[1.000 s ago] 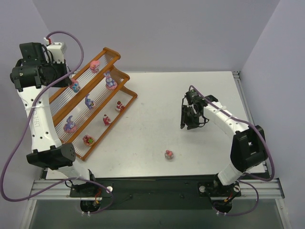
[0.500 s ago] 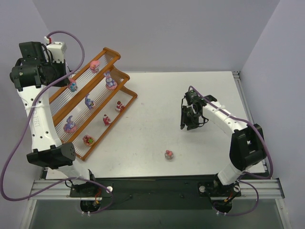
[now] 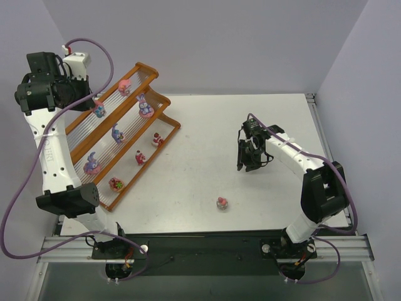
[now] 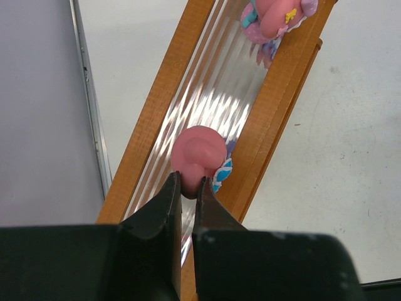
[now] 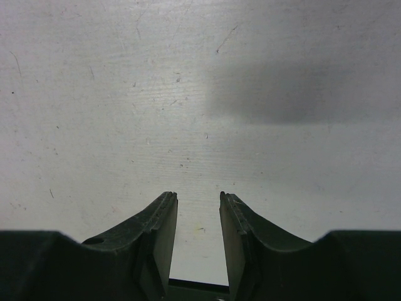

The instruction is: Place and organize the plastic toys onto the shelf

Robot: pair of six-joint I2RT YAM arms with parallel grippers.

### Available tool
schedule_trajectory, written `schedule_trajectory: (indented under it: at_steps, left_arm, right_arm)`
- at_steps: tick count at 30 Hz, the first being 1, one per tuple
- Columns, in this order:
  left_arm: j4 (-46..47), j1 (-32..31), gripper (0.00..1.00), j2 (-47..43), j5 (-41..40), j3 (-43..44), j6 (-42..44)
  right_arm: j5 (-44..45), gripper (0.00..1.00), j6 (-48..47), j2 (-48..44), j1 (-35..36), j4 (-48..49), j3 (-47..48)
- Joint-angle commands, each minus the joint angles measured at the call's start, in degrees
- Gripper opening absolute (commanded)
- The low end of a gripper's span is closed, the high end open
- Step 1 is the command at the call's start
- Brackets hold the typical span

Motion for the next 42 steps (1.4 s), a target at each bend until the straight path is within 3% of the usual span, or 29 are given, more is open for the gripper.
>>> schedule_trajectory:
  at_steps: [1, 7, 15, 23, 32, 36, 40, 42]
  left_arm:
    - [1.4, 0.0, 0.11, 0.9, 2.5, 3.0, 0.9]
    - [1.5, -0.1, 0.14, 1.2, 2.5, 3.1, 1.2]
    - [1.7, -0.1, 0.42, 1.2, 2.5, 3.6, 0.5]
    - [1.8, -0.2, 0.48, 0.8, 2.2, 3.1, 0.4]
    - [2.9, -0.7, 0.79, -2.0, -0.4, 6.2, -1.9]
    - [5.1, -1.0, 0.83, -6.1, 0.5, 6.4, -4.0]
    - [11.8, -3.9, 0.83, -12.7, 9.1, -0.3, -6.2]
    - [17.8, -10.3, 0.85, -18.7, 9.3, -10.4, -10.0]
  right_arm:
    - [-0.1, 0.34, -0.3, 0.0, -0.4, -2.5, 1.2]
    - [-0.2, 0.34, -0.4, -0.1, -0.4, -2.5, 1.2]
    - [-0.3, 0.34, -0.4, 0.0, -0.3, -2.4, 1.2]
    - [-0.4, 0.34, -0.3, -0.1, -0.3, -2.3, 0.9]
    - [-1.1, 0.34, 0.0, -0.7, -0.3, -2.3, 0.5]
    - [-0.9, 0.34, 0.2, -1.4, -0.3, -2.3, 0.0]
    - [-1.1, 0.34, 0.6, -2.2, -0.3, -2.5, -0.5]
    - [-0.8, 0.34, 0.8, -2.9, -0.3, -2.5, -0.9]
